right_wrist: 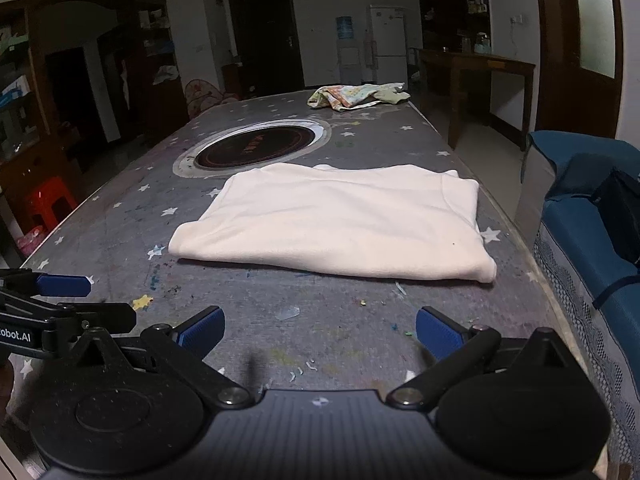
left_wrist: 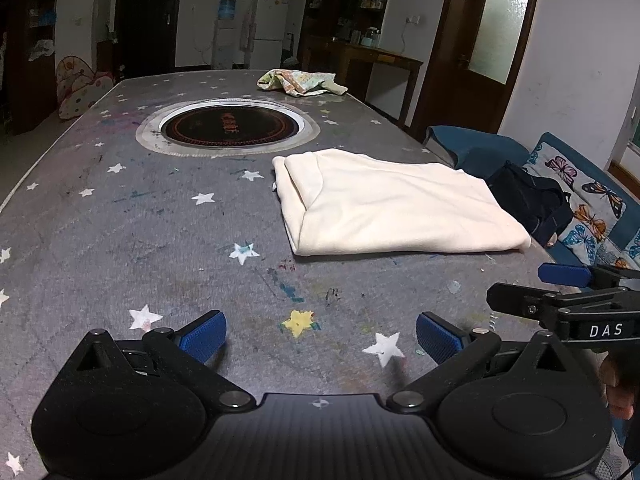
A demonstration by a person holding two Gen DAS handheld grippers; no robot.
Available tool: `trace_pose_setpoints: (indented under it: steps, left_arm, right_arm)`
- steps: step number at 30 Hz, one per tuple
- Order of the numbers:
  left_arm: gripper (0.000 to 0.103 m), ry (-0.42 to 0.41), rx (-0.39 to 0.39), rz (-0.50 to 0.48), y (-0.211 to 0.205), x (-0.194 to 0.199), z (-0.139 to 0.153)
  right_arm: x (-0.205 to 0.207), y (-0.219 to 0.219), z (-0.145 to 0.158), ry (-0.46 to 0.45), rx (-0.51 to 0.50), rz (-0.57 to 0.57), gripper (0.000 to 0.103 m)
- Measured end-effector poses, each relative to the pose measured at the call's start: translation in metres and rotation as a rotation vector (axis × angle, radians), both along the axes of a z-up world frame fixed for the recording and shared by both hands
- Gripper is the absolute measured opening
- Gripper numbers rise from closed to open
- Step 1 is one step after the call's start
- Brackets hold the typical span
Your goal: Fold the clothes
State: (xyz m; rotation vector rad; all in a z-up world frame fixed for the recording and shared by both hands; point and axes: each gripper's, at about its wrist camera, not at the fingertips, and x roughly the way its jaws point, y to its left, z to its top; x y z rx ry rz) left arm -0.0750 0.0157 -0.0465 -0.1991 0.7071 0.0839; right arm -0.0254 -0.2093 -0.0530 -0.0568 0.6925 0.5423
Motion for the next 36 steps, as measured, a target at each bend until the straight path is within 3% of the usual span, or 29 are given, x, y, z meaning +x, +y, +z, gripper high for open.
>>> trace_pose_setpoints:
  steps: [36]
  left_arm:
    - [0.103,0.004,0.019,-0.011,-0.023,-0.001,0.002]
  right_arm:
    - [-0.017,-0.006,-0.002,-0.006,0.024,-0.037,0.103]
